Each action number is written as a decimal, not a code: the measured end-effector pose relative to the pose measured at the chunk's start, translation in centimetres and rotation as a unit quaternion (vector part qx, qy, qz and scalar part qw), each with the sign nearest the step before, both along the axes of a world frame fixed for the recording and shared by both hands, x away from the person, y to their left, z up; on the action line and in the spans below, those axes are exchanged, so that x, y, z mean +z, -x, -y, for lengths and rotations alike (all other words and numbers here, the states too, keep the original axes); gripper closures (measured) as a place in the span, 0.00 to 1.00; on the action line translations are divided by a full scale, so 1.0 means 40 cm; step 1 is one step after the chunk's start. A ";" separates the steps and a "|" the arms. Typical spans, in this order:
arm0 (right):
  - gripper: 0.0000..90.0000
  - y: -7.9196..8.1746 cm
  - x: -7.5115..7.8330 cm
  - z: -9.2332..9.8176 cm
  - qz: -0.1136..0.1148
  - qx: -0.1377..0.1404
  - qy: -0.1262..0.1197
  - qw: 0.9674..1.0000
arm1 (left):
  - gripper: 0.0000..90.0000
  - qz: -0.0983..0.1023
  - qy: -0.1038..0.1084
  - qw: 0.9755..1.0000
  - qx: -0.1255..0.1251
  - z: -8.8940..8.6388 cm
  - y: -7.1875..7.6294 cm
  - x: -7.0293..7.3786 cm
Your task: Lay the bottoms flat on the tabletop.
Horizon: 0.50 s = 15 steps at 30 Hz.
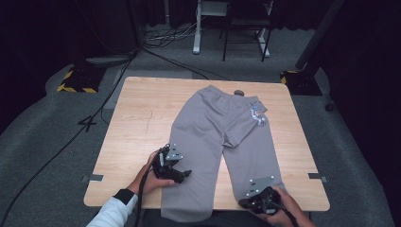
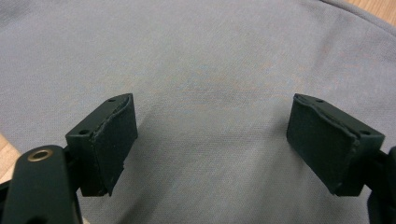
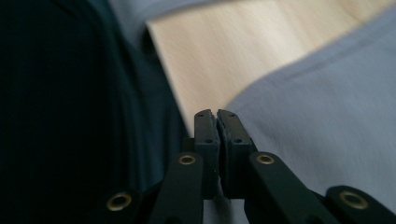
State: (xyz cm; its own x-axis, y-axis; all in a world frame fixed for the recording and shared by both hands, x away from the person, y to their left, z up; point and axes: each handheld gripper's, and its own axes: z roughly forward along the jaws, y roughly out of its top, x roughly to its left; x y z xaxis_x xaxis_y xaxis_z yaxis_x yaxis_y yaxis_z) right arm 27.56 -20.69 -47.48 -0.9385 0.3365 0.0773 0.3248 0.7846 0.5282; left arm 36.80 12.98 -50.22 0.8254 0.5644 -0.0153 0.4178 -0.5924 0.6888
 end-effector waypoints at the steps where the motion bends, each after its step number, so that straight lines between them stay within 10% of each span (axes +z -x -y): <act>1: 0.92 0.005 0.000 -0.020 -0.003 0.005 -0.006 1.000 | 0.18 0.000 0.000 1.000 0.001 0.000 0.001 0.000; 7: 0.64 0.008 0.029 -0.073 0.034 0.021 -0.033 0.999 | 0.18 0.001 0.002 1.000 0.000 0.005 0.008 -0.001; 11: 0.55 -0.079 0.059 -0.021 0.082 -0.046 -0.066 0.993 | 0.18 0.001 0.001 1.000 -0.018 0.016 0.018 0.000; 15: 0.55 -0.187 0.035 0.032 0.099 -0.114 -0.046 0.987 | 0.18 0.001 0.001 1.000 -0.028 0.027 0.026 0.000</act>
State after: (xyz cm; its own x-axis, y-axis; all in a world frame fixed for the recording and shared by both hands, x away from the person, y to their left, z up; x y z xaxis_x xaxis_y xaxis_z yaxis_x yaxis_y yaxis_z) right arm 35.04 -21.96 -46.07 -0.8391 0.5406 -0.0608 0.3699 0.6489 0.6649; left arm 35.75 11.88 -50.23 0.8560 0.5168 -0.0145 0.3821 -0.6136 0.6910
